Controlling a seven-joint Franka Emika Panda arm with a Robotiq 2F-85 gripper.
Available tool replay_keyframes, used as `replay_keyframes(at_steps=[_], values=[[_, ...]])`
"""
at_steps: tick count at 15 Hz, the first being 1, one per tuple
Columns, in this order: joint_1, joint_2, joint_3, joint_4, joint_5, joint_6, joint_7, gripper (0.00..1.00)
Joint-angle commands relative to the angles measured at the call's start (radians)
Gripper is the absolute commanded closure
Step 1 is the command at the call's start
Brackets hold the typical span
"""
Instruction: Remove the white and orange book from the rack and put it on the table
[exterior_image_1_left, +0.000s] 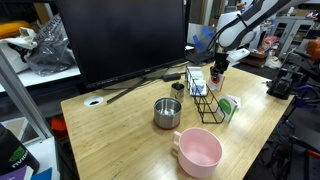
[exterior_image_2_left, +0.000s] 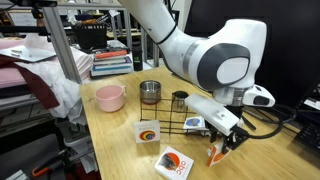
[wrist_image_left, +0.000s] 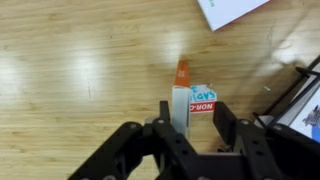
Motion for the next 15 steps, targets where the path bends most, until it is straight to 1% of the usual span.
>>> replay_keyframes(at_steps=[1, 3, 4, 5, 9, 12, 13, 15], values=[[-0.025, 0.013, 0.020, 0.024, 0.023, -0.019, -0.012, 0.19], [-0.023, 0.012, 0.017, 0.026, 0.017, -0.017, -0.010, 0.05], [-0.021, 0.009, 0.016, 0.025, 0.014, -0.014, -0.008, 0.01], [-0.020, 0.008, 0.013, 0.026, 0.011, -0.012, -0.006, 0.00], [-0.019, -0.004, 0.014, 0.025, 0.011, -0.003, -0.006, 0.00], [-0.013, -0.045, 0.010, -0.009, 0.003, 0.025, -0.003, 0.00], [-0.011, -0.010, 0.008, 0.024, -0.001, 0.004, 0.003, 0.00], [-0.011, -0.012, 0.008, 0.024, -0.002, 0.003, 0.003, 0.00]])
